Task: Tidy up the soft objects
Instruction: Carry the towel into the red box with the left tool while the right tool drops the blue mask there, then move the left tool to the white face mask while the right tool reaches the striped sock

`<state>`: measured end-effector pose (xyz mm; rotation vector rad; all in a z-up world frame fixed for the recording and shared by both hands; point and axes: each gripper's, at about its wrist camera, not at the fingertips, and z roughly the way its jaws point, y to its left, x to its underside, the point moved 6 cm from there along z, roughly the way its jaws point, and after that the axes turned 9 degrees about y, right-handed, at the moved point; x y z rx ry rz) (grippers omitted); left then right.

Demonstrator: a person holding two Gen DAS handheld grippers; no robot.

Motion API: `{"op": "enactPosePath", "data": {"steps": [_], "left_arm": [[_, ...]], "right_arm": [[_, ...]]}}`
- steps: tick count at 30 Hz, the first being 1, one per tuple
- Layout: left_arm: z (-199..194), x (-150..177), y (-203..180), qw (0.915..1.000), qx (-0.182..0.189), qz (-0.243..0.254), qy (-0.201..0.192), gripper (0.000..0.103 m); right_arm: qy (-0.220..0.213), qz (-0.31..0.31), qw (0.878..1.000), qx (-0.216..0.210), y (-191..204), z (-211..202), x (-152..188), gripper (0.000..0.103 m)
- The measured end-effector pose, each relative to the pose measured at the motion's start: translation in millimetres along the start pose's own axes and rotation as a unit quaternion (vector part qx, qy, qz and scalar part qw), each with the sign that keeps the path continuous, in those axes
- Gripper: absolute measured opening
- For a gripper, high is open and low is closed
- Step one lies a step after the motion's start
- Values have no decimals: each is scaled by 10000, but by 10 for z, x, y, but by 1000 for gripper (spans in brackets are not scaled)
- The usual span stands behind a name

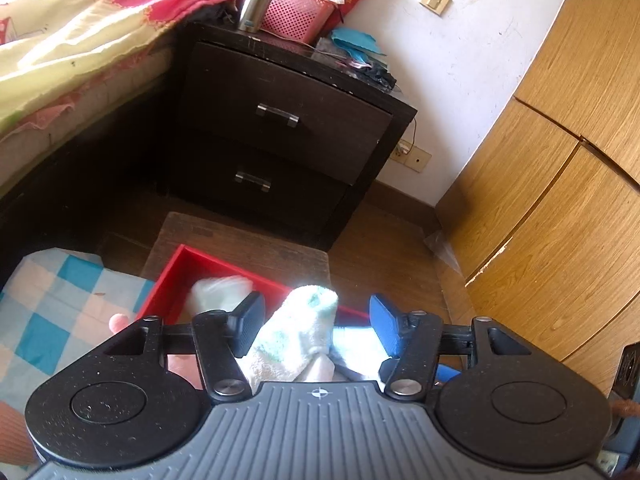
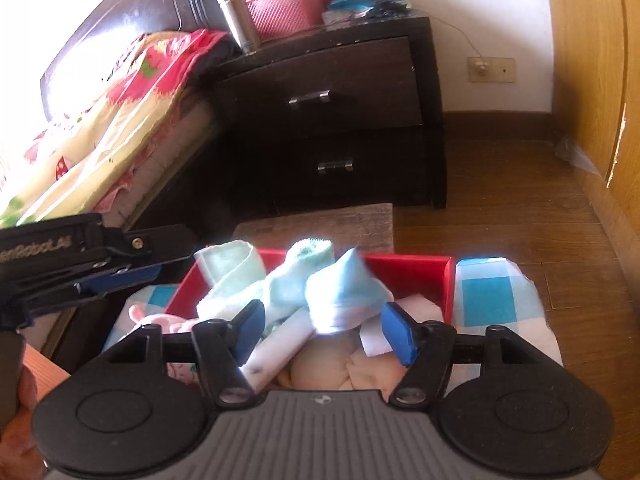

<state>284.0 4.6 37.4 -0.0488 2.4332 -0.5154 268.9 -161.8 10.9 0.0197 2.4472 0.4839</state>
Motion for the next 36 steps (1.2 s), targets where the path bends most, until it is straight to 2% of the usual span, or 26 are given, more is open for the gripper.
{"op": "enactPosePath", "data": {"steps": [5, 11, 21, 27, 36], "left_arm": [[-69, 44, -39, 9999, -89, 59, 45, 59], [-145, 119, -103, 9992, -319, 214, 98, 60], [-370, 198, -194, 9969, -634, 467, -76, 61], [-475, 237, -258, 9920, -992, 742, -253, 62], [-606, 368, -306, 9894, -1115, 901, -234, 63]], "right_arm": [[0, 185, 9998, -96, -22, -119, -12, 47], [-96, 83, 9999, -44, 68, -310, 8, 47], [-169, 7, 9999, 23, 133, -501, 54, 47], [-203, 25, 9998, 62, 128, -574, 85, 47], [-191, 11, 9998, 105, 128, -695, 181, 47]]}}
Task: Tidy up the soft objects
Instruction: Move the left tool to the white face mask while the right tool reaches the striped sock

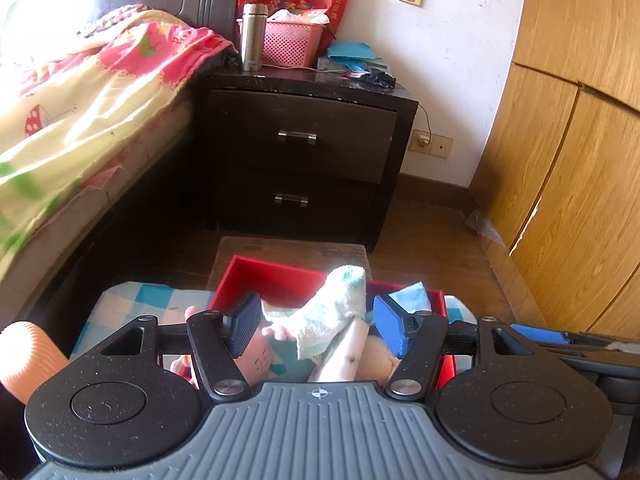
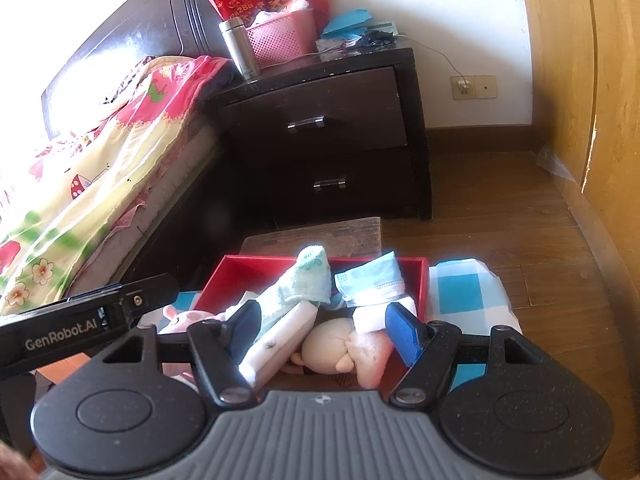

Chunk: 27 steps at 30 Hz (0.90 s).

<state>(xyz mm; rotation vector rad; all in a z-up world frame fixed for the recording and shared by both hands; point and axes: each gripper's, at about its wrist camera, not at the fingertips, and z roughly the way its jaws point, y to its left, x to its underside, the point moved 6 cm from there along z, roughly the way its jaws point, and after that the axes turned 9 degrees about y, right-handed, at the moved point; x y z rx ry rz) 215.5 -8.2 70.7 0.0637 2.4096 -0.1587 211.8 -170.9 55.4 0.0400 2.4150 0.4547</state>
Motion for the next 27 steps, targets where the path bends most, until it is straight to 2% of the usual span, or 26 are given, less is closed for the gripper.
{"op": "enactPosePath", "data": {"steps": [6, 15, 27], "left_arm": [[-90, 81, -49, 9997, -140, 205, -76, 65], [-209, 247, -75, 9995, -153, 287, -36, 67], [-319, 688, -57, 9988, -148, 382, 264, 69]], "right_arm": [[95, -19, 10000, 2, -17, -49, 115, 47], [126, -12, 9999, -62, 8, -181, 256, 47], [423, -129, 9990, 43, -75, -334, 791, 47]]}}
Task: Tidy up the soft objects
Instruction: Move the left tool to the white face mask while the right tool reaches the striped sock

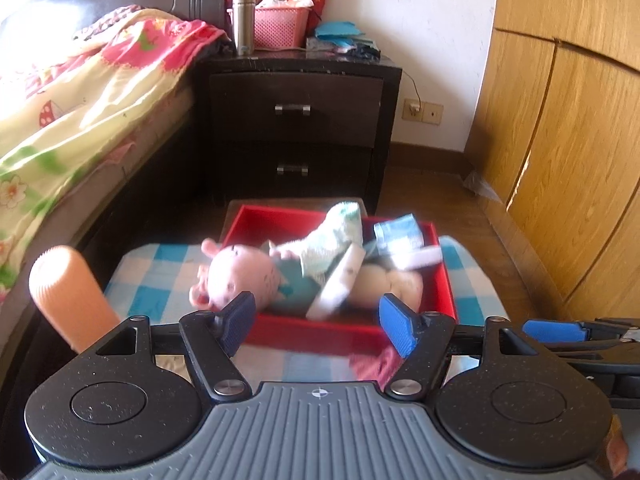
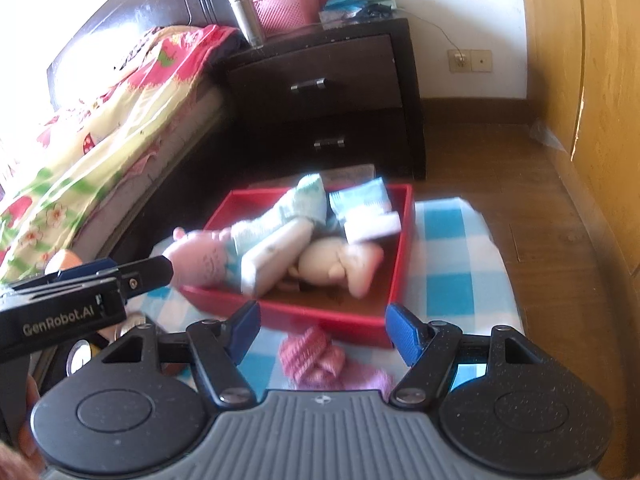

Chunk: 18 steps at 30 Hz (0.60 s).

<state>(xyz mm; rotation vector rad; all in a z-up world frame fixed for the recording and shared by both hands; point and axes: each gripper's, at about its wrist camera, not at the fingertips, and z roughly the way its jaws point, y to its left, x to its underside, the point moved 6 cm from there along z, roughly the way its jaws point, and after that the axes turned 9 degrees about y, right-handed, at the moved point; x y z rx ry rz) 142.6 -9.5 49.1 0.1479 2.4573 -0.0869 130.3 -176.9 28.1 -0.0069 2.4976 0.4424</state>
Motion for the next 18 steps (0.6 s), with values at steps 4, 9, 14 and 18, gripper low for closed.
{"op": "enactPosePath", "data": {"steps": [4, 9, 14, 18], "left_arm": [[10, 228, -24, 9997, 31, 97, 210, 70], [128, 544, -80, 9969, 238, 236, 716, 70], [282, 822, -146, 9907, 513, 216, 1238, 70], [347, 888, -239, 9852, 899, 94, 1454, 70]], "right_arm": [[132, -21, 9999, 20, -36, -25, 218, 48], [428, -81, 9990, 59, -94, -3, 551, 48], [914, -176, 9956, 49, -127, 121, 916, 48], [1318, -309, 9907, 143, -141, 258, 1145, 48]]}}
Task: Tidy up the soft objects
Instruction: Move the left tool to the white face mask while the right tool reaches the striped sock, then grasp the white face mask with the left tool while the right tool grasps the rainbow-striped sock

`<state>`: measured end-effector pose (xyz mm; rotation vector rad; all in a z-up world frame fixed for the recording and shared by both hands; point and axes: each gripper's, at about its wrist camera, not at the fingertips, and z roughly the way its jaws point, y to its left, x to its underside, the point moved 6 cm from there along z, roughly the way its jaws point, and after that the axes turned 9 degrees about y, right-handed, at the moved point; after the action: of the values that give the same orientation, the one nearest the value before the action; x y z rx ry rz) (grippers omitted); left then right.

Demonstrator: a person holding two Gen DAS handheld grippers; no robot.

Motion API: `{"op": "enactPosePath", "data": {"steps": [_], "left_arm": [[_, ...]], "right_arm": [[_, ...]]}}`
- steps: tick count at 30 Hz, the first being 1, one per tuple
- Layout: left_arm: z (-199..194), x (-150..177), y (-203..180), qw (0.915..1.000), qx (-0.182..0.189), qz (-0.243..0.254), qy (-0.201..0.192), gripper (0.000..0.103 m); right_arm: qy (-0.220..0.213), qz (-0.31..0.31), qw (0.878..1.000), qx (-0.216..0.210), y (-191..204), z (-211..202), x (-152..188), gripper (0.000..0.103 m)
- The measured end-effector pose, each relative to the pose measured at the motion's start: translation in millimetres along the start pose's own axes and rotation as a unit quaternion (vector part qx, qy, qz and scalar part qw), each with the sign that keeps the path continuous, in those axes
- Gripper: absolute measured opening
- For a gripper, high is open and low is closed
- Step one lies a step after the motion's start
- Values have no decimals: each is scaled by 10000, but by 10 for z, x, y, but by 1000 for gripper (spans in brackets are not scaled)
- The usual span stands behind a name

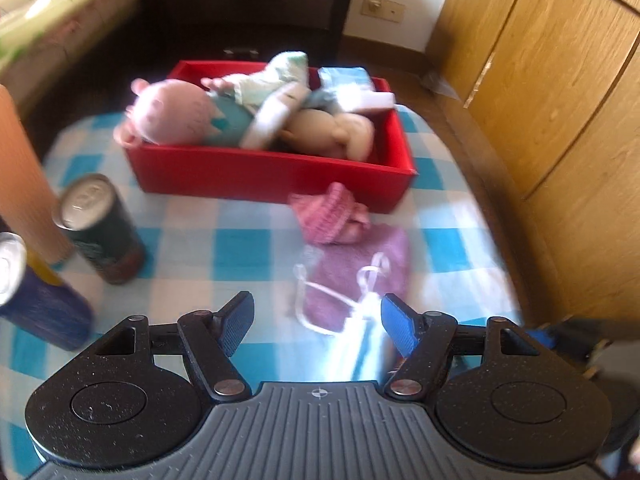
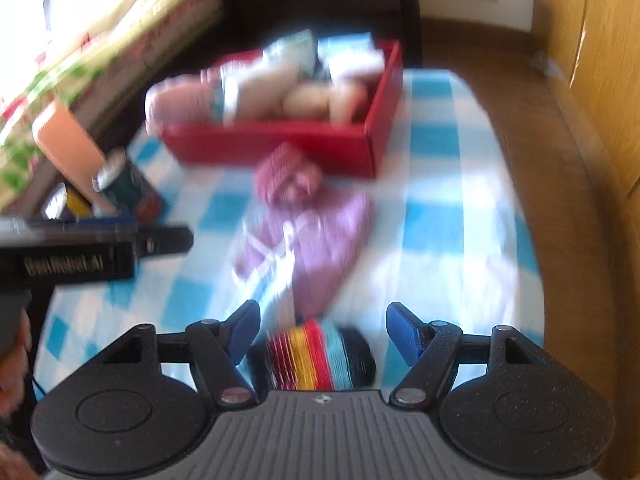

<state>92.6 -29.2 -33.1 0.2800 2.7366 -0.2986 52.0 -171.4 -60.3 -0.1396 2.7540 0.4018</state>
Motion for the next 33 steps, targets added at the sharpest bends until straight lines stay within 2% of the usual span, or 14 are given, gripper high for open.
{"op": "enactPosePath", "data": {"steps": [3, 5, 7, 13, 21, 24, 29, 33], "left_arm": [[53, -38, -39, 9998, 127, -94, 73, 71], [107, -56, -96, 9994, 274, -137, 170, 71], [173, -53, -173, 9988, 391, -64, 295, 71], [378, 47, -278, 9972, 386, 152, 626, 72], [467, 144, -200, 9954, 423, 48, 858, 72], [498, 192, -180, 9948, 402, 74, 933, 73], [592, 322, -129, 9926, 363, 56, 1159, 74], [676, 403, -143, 9910, 436, -8, 1266, 74]], "right_arm": [[184, -137, 9997, 9, 58, 108, 117, 50], [303, -272, 9992, -29, 110, 202, 197, 57], [426, -372, 9984, 42, 113, 300, 261, 58], [645, -327, 9973, 134, 12, 503, 326, 58], [479, -590, 9966, 316, 53, 510, 364, 58], [380, -931, 9941, 401, 144, 500, 414, 50], [389, -1116, 9927, 241, 178, 438, 491, 24], [539, -1029, 9932, 15, 67, 396, 550, 15]]}}
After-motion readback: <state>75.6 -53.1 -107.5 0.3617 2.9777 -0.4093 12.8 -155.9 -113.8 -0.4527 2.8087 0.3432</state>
